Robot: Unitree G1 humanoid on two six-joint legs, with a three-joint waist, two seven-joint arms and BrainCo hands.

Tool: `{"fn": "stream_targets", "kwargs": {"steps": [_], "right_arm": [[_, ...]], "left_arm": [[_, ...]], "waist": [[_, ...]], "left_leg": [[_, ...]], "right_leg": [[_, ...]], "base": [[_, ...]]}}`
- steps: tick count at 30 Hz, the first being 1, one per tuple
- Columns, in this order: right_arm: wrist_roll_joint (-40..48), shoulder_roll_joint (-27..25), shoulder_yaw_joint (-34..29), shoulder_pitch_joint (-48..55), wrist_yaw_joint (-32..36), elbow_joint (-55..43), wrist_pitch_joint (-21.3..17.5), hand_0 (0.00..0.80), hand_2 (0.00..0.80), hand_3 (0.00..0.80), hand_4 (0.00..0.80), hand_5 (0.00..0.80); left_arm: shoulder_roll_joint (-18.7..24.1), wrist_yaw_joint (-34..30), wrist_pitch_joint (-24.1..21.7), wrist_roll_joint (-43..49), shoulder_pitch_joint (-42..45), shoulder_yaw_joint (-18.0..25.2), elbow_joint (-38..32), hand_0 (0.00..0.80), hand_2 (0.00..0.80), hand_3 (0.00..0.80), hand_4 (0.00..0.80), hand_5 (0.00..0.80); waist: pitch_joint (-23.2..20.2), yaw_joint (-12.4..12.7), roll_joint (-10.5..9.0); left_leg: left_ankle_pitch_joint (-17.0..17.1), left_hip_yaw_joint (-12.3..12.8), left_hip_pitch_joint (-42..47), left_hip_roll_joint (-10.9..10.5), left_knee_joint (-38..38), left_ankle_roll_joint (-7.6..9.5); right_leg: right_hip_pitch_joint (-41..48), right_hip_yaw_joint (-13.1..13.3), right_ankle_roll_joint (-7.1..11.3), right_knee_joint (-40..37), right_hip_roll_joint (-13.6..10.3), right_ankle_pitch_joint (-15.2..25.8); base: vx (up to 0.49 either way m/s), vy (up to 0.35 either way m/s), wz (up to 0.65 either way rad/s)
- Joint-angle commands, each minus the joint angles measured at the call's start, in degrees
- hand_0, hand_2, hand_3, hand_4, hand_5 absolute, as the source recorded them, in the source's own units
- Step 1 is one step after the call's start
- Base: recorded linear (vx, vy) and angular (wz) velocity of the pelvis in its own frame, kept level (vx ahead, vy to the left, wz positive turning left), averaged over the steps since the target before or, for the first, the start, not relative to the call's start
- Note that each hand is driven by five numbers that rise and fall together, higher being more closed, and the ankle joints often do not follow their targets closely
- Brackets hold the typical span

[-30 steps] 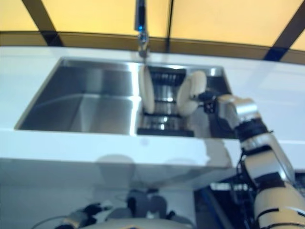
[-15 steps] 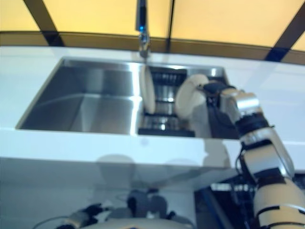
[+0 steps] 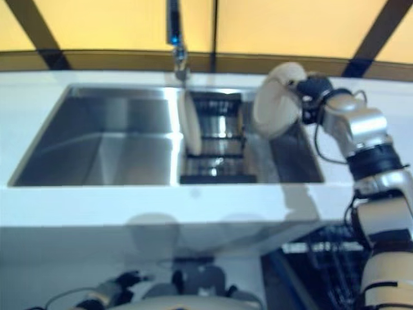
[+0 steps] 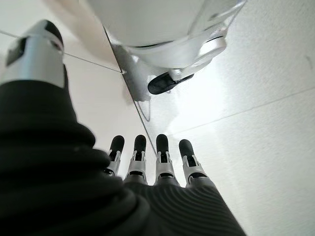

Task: Take plates into dishwasher

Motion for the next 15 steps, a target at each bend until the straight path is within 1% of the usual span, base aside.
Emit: {"fn": "stream_targets", "kwargs": {"steps": [1,4,5,10,11,15], "right_arm": [[-1.0,-5.7,-0.2,-7.4,-0.1,-1.6,-5.1,0.8,0.8,0.8,0.8,0.8],[-1.7,-7.8,-0.7,-7.3,0.4,-3.2,-5.0,0.8,0.8,0.8,0.8,0.8],[-2.8,-9.5,-1.3,-6.7,0.7,-4.1,-4.9,0.8,0.8,0.8,0.8,0.8],[-3.9,-14.0,-3.0,-5.0,1.8,-5.4,-5.0,0.8,0.8,0.8,0.8,0.8],[-4.3,-14.8,-3.7,-4.0,2.0,-6.2,-4.4,0.8,0.8,0.8,0.8,0.8],[-6.3,-16.9,-6.9,0.5,2.9,-7.4,-4.1,0.8,0.8,0.8,0.8,0.8]], "left_arm": [[0.8,-0.8,-0.4,2.5,-3.1,-3.5,4.2,0.0,0.0,0.0,0.0,0.0],[0.8,-0.5,-0.7,2.0,-3.0,-3.4,4.6,0.0,0.0,0.0,0.0,0.0],[0.8,-0.6,-0.6,2.1,-2.9,-3.0,4.6,0.0,0.0,0.0,0.0,0.0],[1.1,-0.3,-0.9,2.8,-2.8,-2.6,4.9,0.0,0.0,0.0,0.0,0.0],[1.2,-0.1,-1.0,2.8,-2.9,-2.3,4.9,0.0,0.0,0.0,0.0,0.0],[1.7,0.0,-1.4,3.5,-2.7,-1.7,4.6,0.0,0.0,0.0,0.0,0.0]], "waist": [[-3.2,-0.4,-2.84],[-3.5,-1.4,-3.07],[-3.6,-2.2,-3.3],[-3.9,-3.9,-3.75],[-3.8,-4.4,-3.78],[-3.7,-5.7,-3.8]], "left_leg": [[-5.6,3.5,4.1,1.2,0.5,-1.53],[-5.8,4.1,4.2,1.1,0.5,-1.36],[-6.1,4.5,4.4,0.9,0.5,-1.13],[-6.7,5.4,4.7,0.6,0.5,-0.47],[-6.8,5.7,4.8,0.5,0.5,-0.32],[-7.2,6.4,5.0,0.5,0.5,0.24]], "right_leg": [[-1.9,3.7,5.32,0.4,-3.0,2.1],[-2.5,4.7,5.54,0.5,-2.8,2.5],[-2.8,5.6,5.65,0.5,-2.7,2.6],[-3.8,7.4,6.03,0.7,-2.3,3.2],[-4.1,7.9,6.16,0.7,-2.3,3.4],[-4.8,9.3,6.4,0.9,-2.0,3.7]], "base": [[-0.005,0.046,-0.28],[-0.001,0.037,-0.24],[-0.005,0.031,-0.23],[-0.01,0.017,-0.23],[-0.004,0.007,-0.18],[-0.014,-0.004,-0.2]]}}
